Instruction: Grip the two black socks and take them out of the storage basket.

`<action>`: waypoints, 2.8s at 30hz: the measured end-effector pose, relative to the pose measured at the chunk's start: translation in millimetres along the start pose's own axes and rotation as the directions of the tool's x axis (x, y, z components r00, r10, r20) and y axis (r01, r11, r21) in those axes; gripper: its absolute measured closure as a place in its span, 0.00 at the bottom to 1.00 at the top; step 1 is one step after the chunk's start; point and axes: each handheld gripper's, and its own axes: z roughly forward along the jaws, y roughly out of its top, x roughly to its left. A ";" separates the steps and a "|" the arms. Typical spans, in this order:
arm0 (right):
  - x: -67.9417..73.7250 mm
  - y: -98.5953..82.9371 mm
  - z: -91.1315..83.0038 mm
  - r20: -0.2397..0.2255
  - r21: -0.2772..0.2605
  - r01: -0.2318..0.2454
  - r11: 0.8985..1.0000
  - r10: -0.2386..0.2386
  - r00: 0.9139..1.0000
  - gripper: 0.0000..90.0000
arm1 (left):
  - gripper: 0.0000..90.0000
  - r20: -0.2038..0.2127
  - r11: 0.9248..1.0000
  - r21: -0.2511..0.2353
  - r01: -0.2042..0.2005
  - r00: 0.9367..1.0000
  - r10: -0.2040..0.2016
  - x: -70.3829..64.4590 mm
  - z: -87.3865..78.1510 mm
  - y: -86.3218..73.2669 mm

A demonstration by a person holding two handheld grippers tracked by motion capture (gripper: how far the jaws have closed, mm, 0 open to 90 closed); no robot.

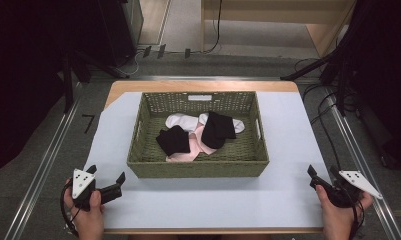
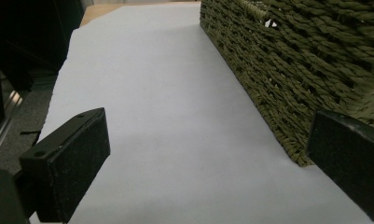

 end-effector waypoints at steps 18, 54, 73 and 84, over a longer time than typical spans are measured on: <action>47.1 49.0 -4.3 -0.080 -0.040 -0.053 0.998 0.050 0.996 0.26 | 0.01 0.002 1.000 0.007 0.001 1.000 -0.001 0.3 0.4 0.3; 188.9 139.1 55.9 -0.226 -0.041 0.069 0.997 -0.077 0.971 0.20 | 0.01 0.000 1.000 0.008 0.000 1.000 0.000 0.5 0.7 0.4; 235.7 134.0 113.3 -0.245 0.017 0.124 0.992 -0.116 0.963 0.32 | 0.01 0.005 1.000 0.012 0.001 1.000 -0.001 0.5 1.2 0.6; 247.7 117.3 143.8 -0.319 0.199 0.101 0.975 -0.033 0.947 0.46 | 0.01 0.007 1.000 0.017 0.002 1.000 -0.002 0.6 1.8 0.7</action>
